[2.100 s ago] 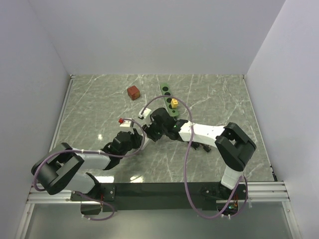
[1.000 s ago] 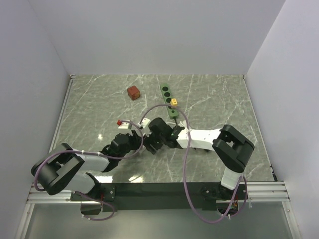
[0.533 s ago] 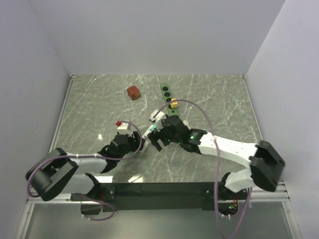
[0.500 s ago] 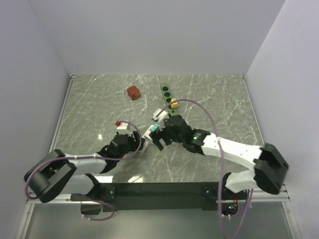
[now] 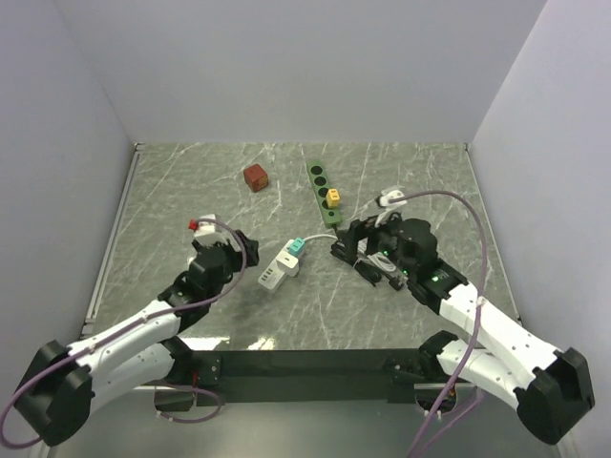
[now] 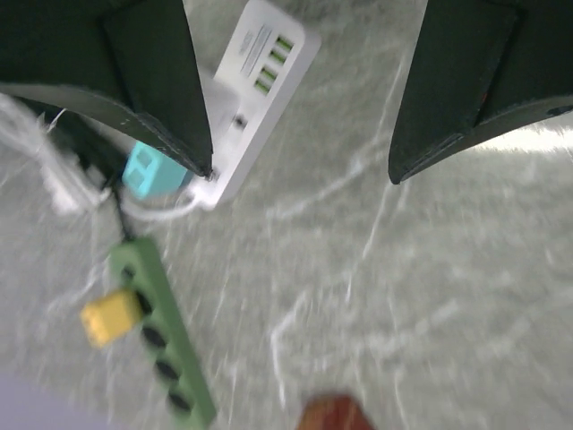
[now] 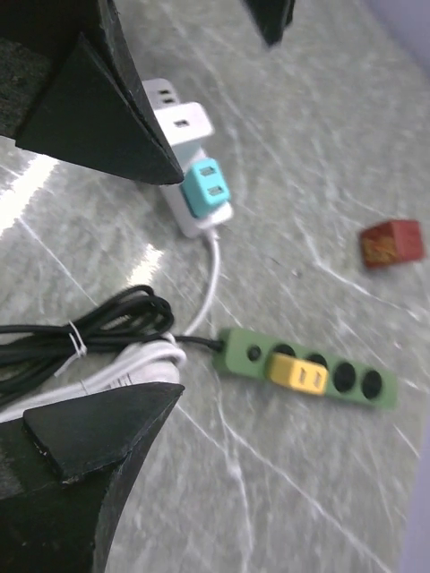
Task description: Insert the plug
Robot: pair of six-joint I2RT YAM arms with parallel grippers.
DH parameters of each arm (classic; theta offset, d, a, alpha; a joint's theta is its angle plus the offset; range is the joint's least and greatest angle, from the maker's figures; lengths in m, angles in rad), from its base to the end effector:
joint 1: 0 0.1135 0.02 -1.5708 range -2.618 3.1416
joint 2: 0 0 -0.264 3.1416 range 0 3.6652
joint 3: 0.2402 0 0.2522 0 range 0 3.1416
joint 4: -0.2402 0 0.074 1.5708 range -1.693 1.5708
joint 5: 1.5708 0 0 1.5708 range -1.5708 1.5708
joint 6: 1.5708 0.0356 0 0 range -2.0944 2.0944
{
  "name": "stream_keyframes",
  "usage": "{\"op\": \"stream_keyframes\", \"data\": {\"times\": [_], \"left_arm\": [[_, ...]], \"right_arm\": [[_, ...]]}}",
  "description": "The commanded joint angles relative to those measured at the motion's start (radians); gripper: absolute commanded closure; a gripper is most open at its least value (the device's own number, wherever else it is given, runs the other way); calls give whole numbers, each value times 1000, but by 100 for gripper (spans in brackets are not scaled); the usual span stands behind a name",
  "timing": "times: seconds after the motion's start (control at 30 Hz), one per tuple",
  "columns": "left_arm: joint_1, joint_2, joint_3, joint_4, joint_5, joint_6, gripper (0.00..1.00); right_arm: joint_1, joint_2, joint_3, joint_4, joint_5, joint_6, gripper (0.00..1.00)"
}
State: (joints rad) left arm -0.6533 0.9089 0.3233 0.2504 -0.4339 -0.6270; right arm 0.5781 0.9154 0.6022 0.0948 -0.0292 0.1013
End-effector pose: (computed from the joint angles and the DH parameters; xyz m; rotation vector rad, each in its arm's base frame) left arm 0.1643 -0.1069 0.2014 -0.2693 1.8813 -0.4650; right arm 0.1817 0.1198 0.2807 -0.4501 1.7618 0.5112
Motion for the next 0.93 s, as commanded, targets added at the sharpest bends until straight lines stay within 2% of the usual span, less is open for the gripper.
{"op": "stream_keyframes", "data": {"times": [0.0,0.2,0.4,0.8,0.9], "left_arm": [[33,-85,112,-74,-83,49,14],[73,-122,255,-146,-149,127,5],[75,-70,353,-247,-287,128,5],[75,-36,365,-195,-333,147,8],[75,-36,359,-165,-338,161,5]], "right_arm": [[-78,-65,-45,155,-32,63,3],[-222,-150,-97,232,-83,118,3],[-311,-181,-133,292,-112,166,3],[-348,-222,-160,332,-71,175,2],[-351,-219,-160,344,-57,175,2]]}}
